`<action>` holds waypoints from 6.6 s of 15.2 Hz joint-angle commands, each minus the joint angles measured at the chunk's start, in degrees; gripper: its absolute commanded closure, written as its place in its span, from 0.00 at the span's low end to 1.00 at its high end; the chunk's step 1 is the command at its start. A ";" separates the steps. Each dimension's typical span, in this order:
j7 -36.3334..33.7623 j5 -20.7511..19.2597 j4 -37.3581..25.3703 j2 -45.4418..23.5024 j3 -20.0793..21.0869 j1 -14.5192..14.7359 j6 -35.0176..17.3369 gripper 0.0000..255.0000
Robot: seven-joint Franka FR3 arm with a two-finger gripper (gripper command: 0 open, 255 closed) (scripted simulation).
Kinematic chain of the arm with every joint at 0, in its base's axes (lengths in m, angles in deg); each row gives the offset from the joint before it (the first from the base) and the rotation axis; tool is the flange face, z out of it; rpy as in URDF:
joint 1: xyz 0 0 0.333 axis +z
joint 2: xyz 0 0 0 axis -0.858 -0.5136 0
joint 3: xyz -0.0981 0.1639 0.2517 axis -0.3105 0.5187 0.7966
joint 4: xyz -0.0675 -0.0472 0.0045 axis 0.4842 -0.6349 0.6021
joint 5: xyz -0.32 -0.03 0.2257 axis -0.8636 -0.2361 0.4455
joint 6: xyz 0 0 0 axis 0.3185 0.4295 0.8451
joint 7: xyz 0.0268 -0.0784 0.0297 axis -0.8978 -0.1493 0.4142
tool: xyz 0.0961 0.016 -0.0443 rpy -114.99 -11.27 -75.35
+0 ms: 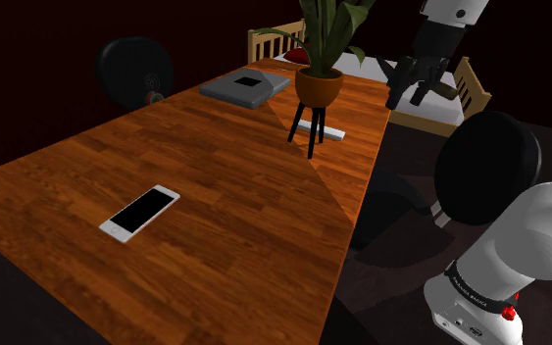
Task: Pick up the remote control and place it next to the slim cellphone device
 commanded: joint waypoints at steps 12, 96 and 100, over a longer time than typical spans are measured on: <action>13.27 -4.14 -2.45 -18.41 -6.54 -1.08 -14.32 0.00; 38.01 -0.34 -46.61 -78.75 -11.50 -5.54 -27.76 0.00; 38.02 -0.34 -46.62 -78.75 -11.50 -5.54 -27.75 1.00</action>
